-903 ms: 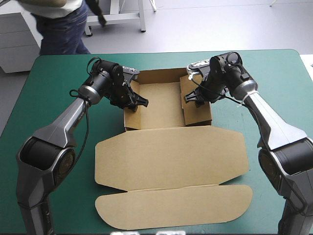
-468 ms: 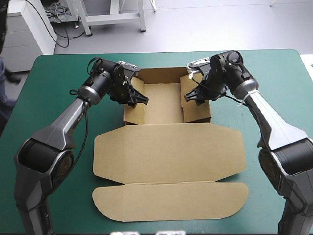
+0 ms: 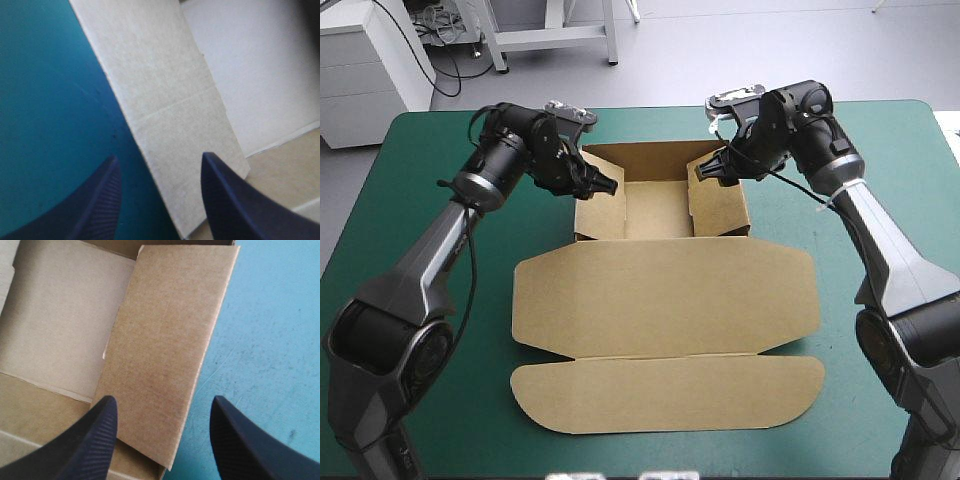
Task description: Fold the box
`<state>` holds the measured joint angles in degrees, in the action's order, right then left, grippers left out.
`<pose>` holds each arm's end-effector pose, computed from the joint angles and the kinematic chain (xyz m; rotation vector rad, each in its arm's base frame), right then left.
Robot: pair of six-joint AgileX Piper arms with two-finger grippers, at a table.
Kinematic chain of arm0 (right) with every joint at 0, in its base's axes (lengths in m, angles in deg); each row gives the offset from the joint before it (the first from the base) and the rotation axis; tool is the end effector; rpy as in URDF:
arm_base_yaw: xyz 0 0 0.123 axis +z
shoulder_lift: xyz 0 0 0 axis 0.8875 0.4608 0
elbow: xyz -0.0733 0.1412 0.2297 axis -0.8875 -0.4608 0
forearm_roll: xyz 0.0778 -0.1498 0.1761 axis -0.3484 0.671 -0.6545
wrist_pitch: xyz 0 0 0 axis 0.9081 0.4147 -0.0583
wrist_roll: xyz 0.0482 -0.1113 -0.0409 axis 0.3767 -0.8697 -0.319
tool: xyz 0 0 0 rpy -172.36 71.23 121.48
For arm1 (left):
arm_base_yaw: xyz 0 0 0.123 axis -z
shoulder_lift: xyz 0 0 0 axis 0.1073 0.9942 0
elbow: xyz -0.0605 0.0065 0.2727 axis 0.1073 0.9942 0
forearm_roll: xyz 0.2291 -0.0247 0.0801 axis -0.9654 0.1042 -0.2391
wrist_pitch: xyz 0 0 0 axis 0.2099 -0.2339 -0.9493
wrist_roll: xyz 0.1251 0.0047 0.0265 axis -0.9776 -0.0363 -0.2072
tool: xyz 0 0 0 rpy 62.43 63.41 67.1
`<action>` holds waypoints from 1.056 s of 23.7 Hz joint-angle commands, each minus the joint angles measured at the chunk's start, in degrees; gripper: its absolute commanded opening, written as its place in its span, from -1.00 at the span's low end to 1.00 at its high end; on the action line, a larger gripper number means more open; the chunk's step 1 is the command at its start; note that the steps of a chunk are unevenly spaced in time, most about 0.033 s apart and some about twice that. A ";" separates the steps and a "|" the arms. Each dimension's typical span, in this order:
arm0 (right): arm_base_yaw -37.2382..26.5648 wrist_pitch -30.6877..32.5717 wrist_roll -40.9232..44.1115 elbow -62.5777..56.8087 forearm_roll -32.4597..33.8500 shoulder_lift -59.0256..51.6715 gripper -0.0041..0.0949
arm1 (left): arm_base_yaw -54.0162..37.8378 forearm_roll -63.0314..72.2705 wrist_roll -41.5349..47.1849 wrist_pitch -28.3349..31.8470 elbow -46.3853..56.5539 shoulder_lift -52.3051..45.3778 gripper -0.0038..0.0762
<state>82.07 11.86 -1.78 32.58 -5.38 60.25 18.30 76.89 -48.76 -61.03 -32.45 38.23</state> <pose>0.3943 0.1419 0.3438 -0.4572 2.5532 0.1419 0.3829 -0.1719 0.3191 0.4878 2.6019 -0.1402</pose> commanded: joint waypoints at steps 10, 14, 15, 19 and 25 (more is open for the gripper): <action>0.13 -0.95 0.34 2.20 4.66 -6.47 0.13 | 0.30 5.40 -9.51 -4.68 -5.67 -19.03 -0.11; 0.13 -1.51 0.34 2.20 6.59 -3.66 0.13 | 0.30 6.16 -11.52 -4.68 3.63 -26.41 -0.28; 0.13 -1.51 0.34 2.20 6.59 -2.95 0.13 | 0.30 5.85 -11.63 -4.51 6.28 -28.65 -0.31; 0.13 -2.87 0.43 2.20 6.49 3.38 0.13 | 0.30 2.99 -11.75 3.85 29.46 -43.66 -0.49; 0.13 -3.70 2.79 2.20 5.93 9.24 0.04 | 0.30 2.53 -10.72 18.86 64.34 -70.84 -0.92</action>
<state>82.07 9.65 0.50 33.03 0.01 72.24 18.30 79.09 -60.50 -49.06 26.36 -26.17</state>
